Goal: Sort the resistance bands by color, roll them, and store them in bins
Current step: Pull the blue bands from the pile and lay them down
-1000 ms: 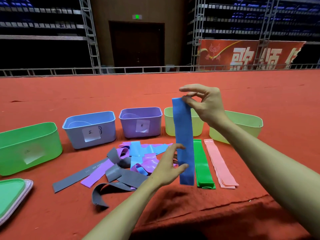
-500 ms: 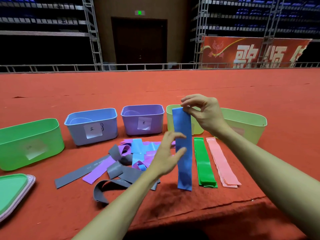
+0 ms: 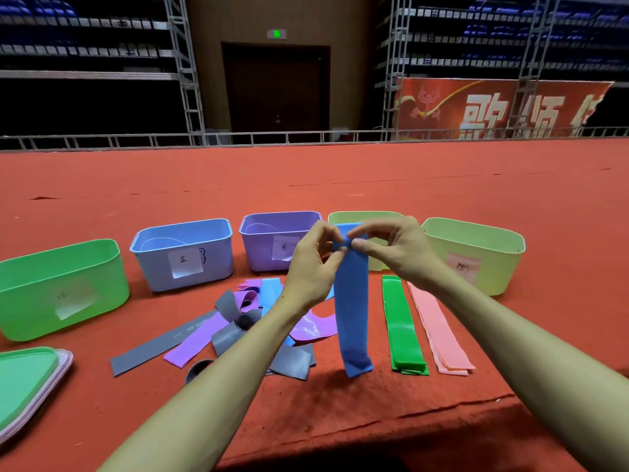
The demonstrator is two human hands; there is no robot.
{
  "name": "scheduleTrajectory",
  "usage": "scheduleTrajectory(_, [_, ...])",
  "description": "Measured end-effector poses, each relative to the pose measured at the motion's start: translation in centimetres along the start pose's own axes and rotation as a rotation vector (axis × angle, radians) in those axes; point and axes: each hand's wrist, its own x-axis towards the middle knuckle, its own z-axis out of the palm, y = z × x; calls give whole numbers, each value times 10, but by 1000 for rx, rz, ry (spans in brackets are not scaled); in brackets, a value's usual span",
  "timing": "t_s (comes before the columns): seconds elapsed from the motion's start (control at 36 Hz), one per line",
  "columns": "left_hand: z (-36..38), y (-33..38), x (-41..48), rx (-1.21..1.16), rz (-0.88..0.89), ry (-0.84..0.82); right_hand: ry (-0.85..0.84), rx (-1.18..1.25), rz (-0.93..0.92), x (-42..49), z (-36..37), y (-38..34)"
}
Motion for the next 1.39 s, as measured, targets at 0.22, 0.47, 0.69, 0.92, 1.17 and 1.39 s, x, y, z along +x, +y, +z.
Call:
scheduleTrajectory(0.22, [9,-4,-9,-47,-40,-151,113,-113,-56,9,-7,-3])
scheduleTrajectory(0.47, [21,-47,-56,69,-166,-345,208,-119,-61,15,-18,-11])
scheduleTrajectory(0.69, [25,-72,-86,81,-260,-469,270,-112,-41,20,-28,-4])
scheduleTrajectory(0.92, [26,-79,-101,122,-333,-549,266,-181,-16,14,-28,17])
scheduleTrajectory(1.17, [22,-93,-110,389,-347,-699,189,-189,64,-5,-12,44])
scheduleTrajectory(1.39, [24,-105,-112,631,-280,-811,187,-232,62,-14,-1,59])
